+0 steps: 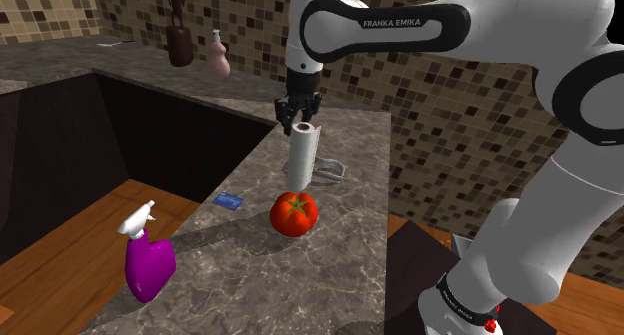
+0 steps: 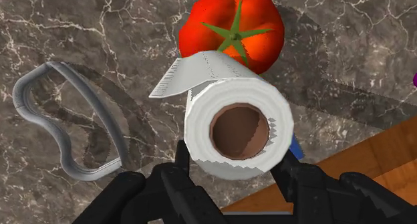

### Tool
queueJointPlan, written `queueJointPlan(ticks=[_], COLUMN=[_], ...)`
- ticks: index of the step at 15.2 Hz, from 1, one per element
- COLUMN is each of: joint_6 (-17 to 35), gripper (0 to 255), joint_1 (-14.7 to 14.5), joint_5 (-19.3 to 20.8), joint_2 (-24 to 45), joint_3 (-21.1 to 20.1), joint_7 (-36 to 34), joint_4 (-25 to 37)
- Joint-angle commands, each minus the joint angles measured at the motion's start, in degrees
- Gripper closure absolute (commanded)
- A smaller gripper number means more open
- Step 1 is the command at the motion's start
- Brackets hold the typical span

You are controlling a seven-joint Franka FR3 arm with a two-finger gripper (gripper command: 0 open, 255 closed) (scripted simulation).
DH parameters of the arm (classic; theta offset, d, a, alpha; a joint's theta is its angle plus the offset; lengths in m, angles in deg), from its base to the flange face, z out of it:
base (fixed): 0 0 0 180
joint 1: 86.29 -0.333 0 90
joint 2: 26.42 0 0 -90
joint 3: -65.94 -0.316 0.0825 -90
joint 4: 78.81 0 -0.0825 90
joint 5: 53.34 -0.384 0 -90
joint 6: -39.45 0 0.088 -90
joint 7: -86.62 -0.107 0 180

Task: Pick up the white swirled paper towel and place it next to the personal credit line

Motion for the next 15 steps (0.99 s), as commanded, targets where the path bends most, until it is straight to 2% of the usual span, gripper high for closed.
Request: queueJointPlan(ticks=[1,8,11,12,13,15], joint_6=[0.72,2.37,4.59,3.76,3.76,-0.23], gripper=[255,255,255,255,0,0], joint_1=[-1.20,-5.27,-5.27,-5.19,-5.19,-8.69], joint_5=[0.19,1.68,1.74,1.71,1.71,6.69], joint_2=[2.45,12.50,12.76,12.63,12.63,12.62], joint_3=[-1.14,-3.89,-3.84,-3.80,-3.80,-4.45], joint_7=[-2.45,-9.52,-9.60,-9.42,-9.42,-16.26], joint_4=[1.70,9.80,7.84,8.53,8.53,10.03])
